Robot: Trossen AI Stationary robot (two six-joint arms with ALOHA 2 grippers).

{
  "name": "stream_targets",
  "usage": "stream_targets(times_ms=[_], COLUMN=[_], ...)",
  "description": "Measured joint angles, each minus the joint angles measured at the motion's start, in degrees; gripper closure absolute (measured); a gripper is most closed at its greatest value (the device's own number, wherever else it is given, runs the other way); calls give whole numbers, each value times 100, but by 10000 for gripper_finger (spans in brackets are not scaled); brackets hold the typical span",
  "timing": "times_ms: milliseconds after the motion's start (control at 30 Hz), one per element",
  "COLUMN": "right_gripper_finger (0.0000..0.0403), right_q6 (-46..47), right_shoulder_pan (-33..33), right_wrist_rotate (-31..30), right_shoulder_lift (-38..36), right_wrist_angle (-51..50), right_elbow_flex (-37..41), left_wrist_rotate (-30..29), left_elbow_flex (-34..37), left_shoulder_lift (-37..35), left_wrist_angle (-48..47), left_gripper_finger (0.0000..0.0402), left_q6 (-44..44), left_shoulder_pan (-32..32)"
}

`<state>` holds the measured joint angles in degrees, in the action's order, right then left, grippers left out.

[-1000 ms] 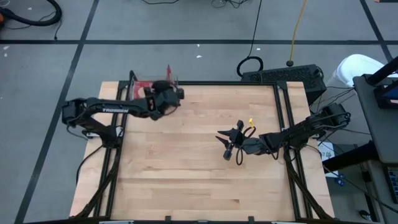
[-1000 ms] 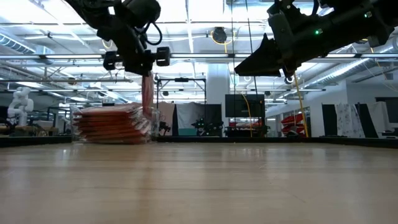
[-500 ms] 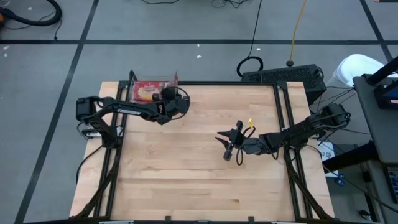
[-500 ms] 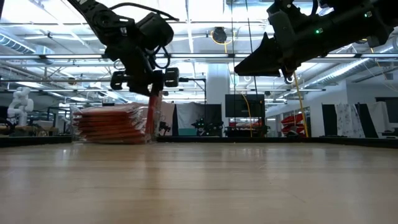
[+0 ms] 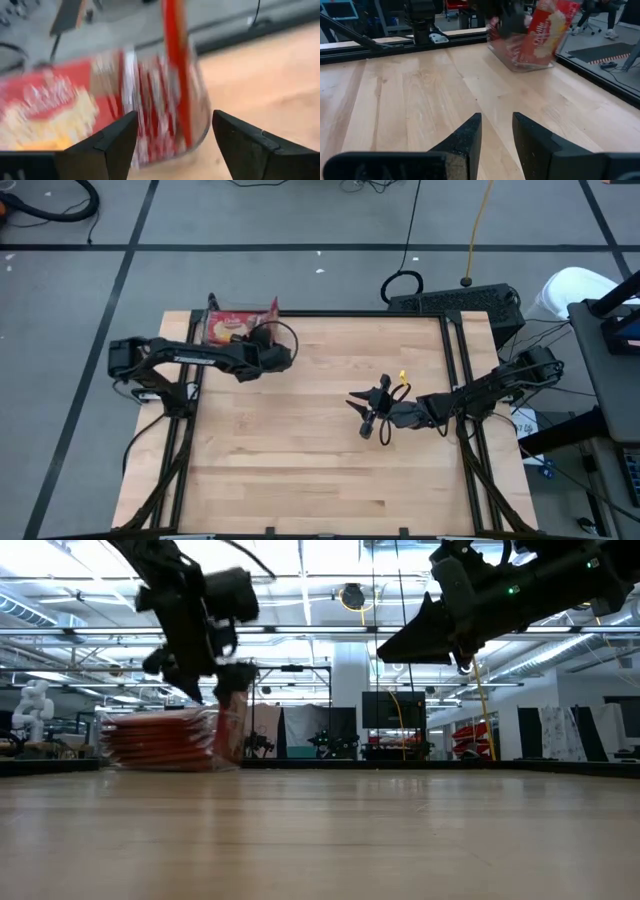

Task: Sort popcorn bags into baskets
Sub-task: Put the red popcorn bag into the transparent bin

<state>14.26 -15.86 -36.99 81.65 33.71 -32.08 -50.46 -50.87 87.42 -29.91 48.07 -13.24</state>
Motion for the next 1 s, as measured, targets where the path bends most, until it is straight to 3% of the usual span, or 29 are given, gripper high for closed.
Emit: stream_targets(times_ms=[133,267,467,600,733,833,933,1000], right_gripper_finger=[298,298,298,298,298,298,298,298], right_q6=[5,7,70,31,-55,-31,-11,-31], right_shoulder_pan=[0,44,49,52,99,163,168,168], right_wrist_rotate=[-24,-39,-39,-39,-38,-39,-39,-42], right_shoulder_lift=[0,0,0,0,4,4,4,4], right_wrist_angle=[-9,-13,-72,-281,-246,-139,-28,38], right_elbow_flex=[0,0,-2,0,72,206,333,415], left_wrist_rotate=[-290,-152,819,1729,1589,1136,417,499], left_elbow_flex=[-7,-9,13,465,1236,1791,2367,2700], left_shoulder_lift=[-609,-1040,-1409,-1395,-1336,-1336,-1338,-1338], left_wrist_angle=[-4,179,-577,-668,92,909,2225,3332], left_gripper_finger=[152,171,208,243,276,297,311,318], left_q6=[-237,-754,-1138,-1473,-1600,-1526,-1789,-2377], left_shoulder_pan=[156,226,561,889,959,869,661,490])
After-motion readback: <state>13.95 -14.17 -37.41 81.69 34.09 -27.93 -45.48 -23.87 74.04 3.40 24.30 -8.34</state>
